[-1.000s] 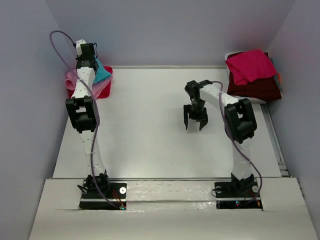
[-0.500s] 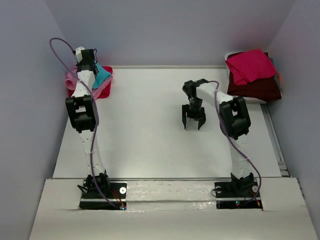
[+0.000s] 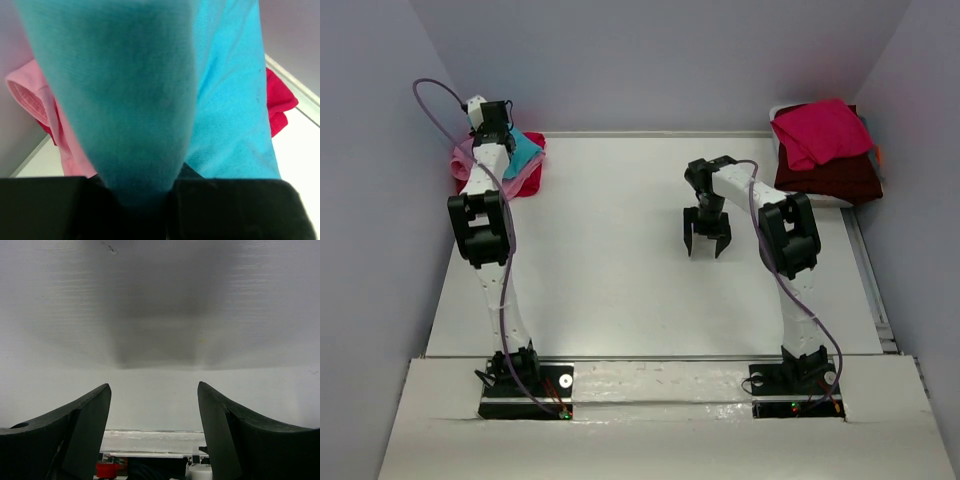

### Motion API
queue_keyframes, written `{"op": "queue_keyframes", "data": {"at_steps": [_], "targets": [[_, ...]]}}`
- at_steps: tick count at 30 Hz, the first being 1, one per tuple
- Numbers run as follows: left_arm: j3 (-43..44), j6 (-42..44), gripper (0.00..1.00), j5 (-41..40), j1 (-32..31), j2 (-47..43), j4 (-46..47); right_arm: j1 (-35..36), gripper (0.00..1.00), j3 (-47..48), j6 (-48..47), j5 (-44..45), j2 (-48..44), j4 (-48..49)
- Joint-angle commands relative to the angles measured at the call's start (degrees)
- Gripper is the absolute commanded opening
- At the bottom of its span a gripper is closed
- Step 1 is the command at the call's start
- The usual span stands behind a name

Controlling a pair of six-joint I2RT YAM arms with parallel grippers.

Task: Fold and stack the t-shirts
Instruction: Put the neatly folded tshirt into the corner of the board with the left arm

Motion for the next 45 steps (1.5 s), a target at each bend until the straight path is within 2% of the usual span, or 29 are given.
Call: {"op": "queue_keyframes", "data": {"at_steps": [1, 7, 8, 11, 14, 23, 26, 30, 33, 39, 45], "targets": [[-0.9, -1.8, 0.06, -0.3, 0.7, -8.1, 4.5, -0.2, 0.76, 0.5, -0.4, 1.0, -0.7, -0.7], [0.3, -2.8, 0.06, 10.2, 0.7, -10.2, 8.2, -0.7, 0.76, -0.9, -0.4, 0.9, -1.5, -0.2], [-0.6, -3.1, 0.06, 14.8, 0.7, -10.9, 11.4, -0.7, 0.76, -0.9, -0.4, 0.9, -1.6, -0.2], [-4.1, -5.2, 0.06, 21.5, 0.2, -13.4, 17.7, -0.7, 0.76, -0.7, -0.5, 1.0, -1.7, -0.3], [-5.3, -6.8, 0.06, 25.1, -1.0, -14.9, 20.9, -0.7, 0.76, -0.9, -0.6, 1.3, -2.1, -0.5], [-7.1, -7.8, 0.06, 21.5, -3.9, -19.6, 26.4, -0.7, 0.76, -1.8, -0.6, 1.7, -2.8, -0.4], [-11.3, -8.1, 0.06, 16.2, -3.9, -22.0, 28.0, -0.7, 0.76, -2.0, -0.6, 1.8, -3.2, -0.4], [-16.6, -7.7, 0.06, 13.1, -3.3, -23.5, 29.9, -1.3, 0.76, -3.1, -0.6, 2.0, -3.7, -0.2], [-20.3, -8.1, 0.06, 12.8, -1.9, -24.8, 31.8, -1.3, 0.76, -3.4, -0.6, 1.9, -3.7, 0.0], [-22.1, -8.6, 0.06, 11.4, -1.2, -23.4, 31.0, -1.3, 0.76, -2.7, -0.6, 1.3, -3.0, -0.1], [-28.7, -15.2, 0.06, 13.8, 0.2, -20.4, 29.2, -1.3, 0.76, -3.5, -0.8, 1.1, -3.0, 0.1]]}}
